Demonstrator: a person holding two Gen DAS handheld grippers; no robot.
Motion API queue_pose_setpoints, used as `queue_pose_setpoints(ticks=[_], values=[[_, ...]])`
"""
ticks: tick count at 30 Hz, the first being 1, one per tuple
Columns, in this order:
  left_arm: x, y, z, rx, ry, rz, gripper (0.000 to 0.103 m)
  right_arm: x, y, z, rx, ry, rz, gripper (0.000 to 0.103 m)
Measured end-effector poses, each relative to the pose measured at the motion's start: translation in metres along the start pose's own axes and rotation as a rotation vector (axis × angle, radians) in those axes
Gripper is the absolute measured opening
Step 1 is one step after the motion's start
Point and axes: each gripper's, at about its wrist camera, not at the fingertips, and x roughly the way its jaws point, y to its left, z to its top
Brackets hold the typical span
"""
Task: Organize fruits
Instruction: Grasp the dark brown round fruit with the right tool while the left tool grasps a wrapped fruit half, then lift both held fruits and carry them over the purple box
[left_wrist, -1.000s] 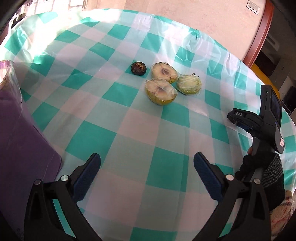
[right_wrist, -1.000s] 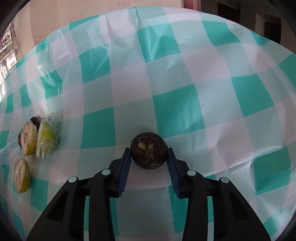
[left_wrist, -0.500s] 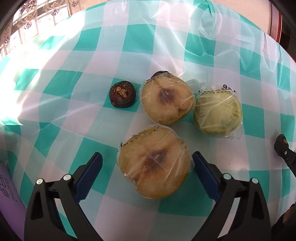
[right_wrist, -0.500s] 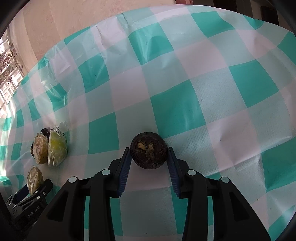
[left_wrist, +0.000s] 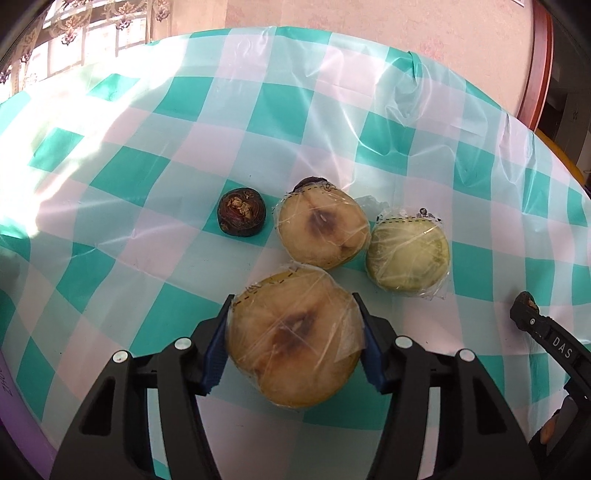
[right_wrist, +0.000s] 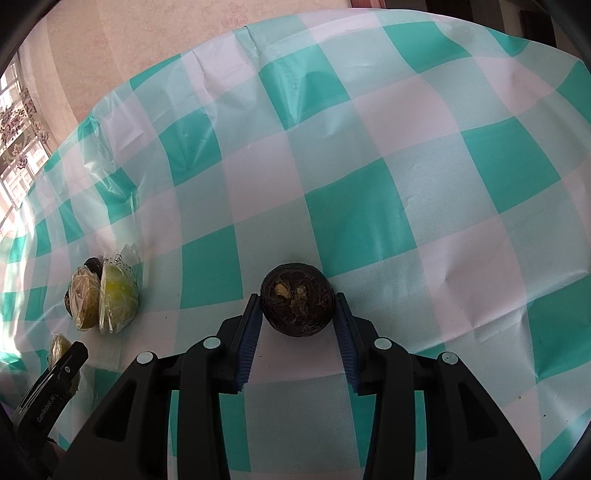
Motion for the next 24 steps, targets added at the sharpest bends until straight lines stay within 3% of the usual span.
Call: queue_pose_setpoints(ticks=[15, 19, 24], values=[[-0.008, 0.004, -0.009, -0.036, -0.015, -0.02, 0.059, 0.001, 0.002, 0.0, 0.006, -0.003, 0.0, 0.039], [-0.015, 0.01, -0.011, -0.076, -0.035, -0.03, 0.059, -0.006, -0.002, -0.001, 0.022, -0.03, 0.016, 0.039], [-0.022, 0.03, -0.02, -0.197, 0.019, -0.058, 0.059, -0.021, 0.007, -0.003, -0.024, -0.099, -0.007, 0.039]])
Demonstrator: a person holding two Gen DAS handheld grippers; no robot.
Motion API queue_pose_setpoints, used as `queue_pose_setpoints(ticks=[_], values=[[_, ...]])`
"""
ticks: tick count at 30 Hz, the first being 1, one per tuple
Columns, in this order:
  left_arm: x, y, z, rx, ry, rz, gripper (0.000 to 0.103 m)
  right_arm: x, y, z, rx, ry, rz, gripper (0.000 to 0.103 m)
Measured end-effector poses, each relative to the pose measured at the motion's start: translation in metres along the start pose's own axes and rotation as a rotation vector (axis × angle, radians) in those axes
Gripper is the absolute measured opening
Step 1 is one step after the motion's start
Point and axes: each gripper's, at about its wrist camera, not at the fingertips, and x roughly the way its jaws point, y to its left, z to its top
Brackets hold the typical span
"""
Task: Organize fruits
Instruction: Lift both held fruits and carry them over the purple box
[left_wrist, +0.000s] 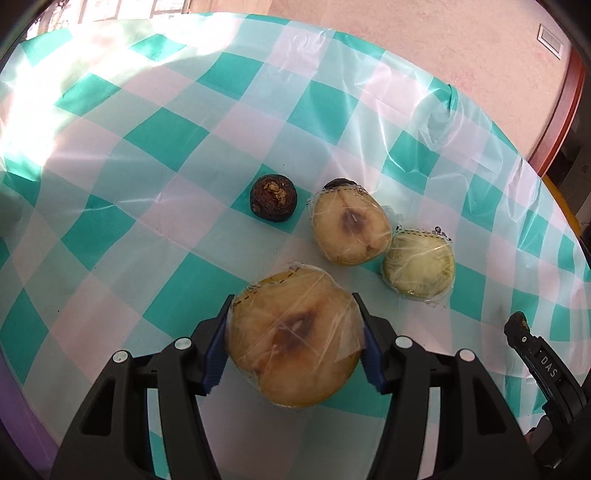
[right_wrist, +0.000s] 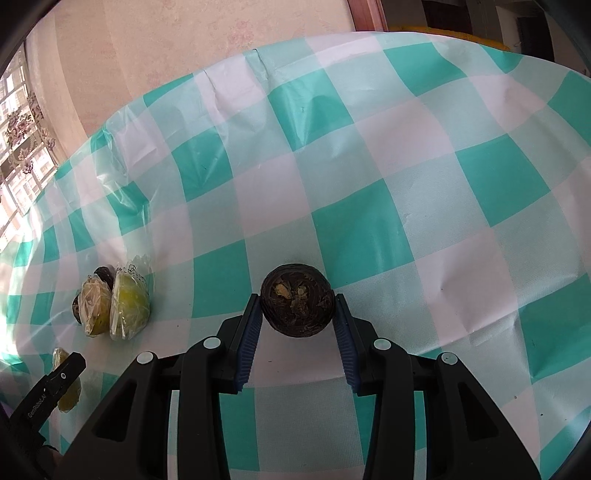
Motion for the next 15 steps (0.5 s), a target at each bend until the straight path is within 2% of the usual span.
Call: queue_pose_setpoints(ticks=[2, 8, 15], values=[[-0.008, 0.004, -0.008, -0.016, 0.011, -0.003, 0.059, -0.006, 0.005, -0.001, -0.025, -0.027, -0.026, 0.039], [-0.044, 0.011, -0.042, 0.02, -0.003, 0.011, 0.059, -0.016, 0.026, -0.014, -0.106, -0.016, -0.047, 0.039], [-0.084, 0.022, -0.081, 0.086, -0.023, 0.006, 0.059, -0.05, 0.05, -0.046, -0.15, -0.028, -0.006, 0.039]])
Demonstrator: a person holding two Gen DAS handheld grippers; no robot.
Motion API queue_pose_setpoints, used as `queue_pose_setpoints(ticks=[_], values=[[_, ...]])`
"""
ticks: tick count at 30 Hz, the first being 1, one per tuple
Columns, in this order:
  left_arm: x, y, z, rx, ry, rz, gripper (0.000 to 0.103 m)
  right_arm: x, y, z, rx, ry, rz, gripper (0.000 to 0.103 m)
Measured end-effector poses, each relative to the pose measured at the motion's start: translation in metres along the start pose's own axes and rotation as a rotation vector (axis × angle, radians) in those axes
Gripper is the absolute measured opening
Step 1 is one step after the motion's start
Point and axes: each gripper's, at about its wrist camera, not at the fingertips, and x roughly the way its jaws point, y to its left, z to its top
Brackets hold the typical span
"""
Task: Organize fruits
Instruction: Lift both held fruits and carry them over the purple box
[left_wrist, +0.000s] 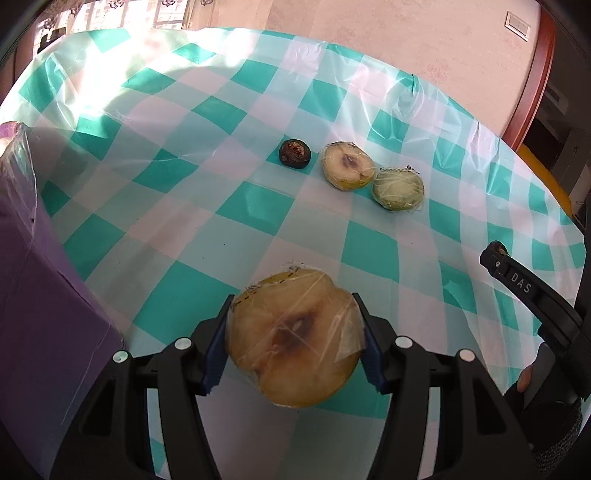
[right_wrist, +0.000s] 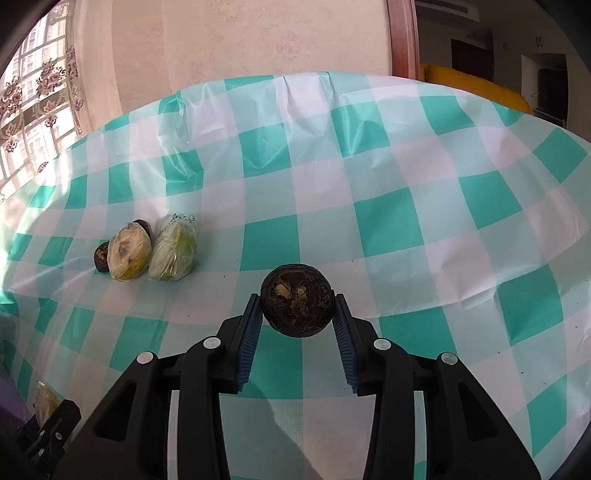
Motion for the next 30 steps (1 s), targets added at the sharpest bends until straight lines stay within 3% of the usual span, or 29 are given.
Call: queue_pose_setpoints(ticks=[10, 23, 27, 30], values=[[-0.043, 0.023, -0.038, 0.045, -0.019, 0.001, 0.059, -0.061, 0.032, -0.053, -0.149, -0.014, 0.021, 0.039], [-0.095, 0.034, -0.081, 0.134, -0.07, 0.001, 0.059, -0.118, 0.033, -0.099, -0.279, -0.042, 0.003, 0.039], [-0.118, 0.033, -0.086, 0.149, -0.119, -0.028, 0.059, -0.137, 0.034, -0.107, -0.299, -0.082, 0.001, 0.039], [-0.144, 0.032, -0.085, 0.161, -0.203, -0.031, 0.059, -0.152, 0.036, -0.109, -0.3, -0.13, 0.004, 0.039]])
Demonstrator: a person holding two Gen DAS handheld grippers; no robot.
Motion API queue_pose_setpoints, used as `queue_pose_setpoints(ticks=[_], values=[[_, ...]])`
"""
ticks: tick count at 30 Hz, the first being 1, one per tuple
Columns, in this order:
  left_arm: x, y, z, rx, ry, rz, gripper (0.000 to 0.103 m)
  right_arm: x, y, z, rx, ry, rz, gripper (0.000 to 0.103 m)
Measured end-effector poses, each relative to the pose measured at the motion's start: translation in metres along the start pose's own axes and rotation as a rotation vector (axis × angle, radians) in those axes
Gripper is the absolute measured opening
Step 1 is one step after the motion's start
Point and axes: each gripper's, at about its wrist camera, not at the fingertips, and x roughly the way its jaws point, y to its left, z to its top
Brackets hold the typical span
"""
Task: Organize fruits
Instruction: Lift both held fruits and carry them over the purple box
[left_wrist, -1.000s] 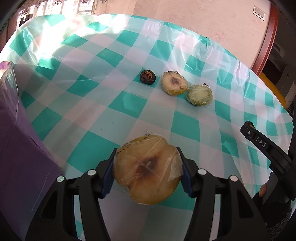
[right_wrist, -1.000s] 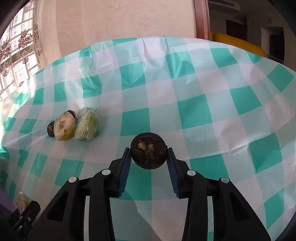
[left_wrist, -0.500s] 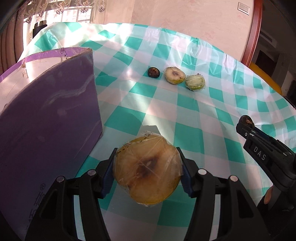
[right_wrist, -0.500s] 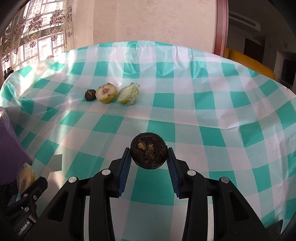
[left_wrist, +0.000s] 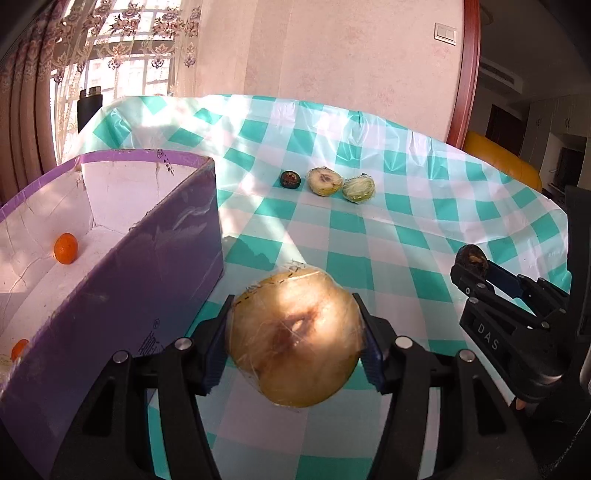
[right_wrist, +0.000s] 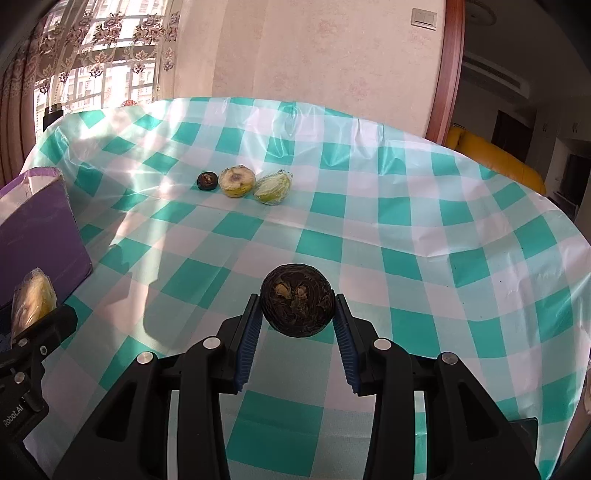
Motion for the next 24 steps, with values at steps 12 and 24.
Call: queue_pose_setpoints(ticks=[12, 24], values=[[-0.092, 0.027, 0.034, 0.008, -0.257, 0.059, 0.059, -0.056, 0.043, 0.024, -0.085, -0.151, 0.052, 0.039], [-0.113, 0.098, 0.044, -0.099, -0.194, 0.145, 0.06, -0.087, 0.11, 0.03, -0.226, -0.208, 0.117, 0.039]])
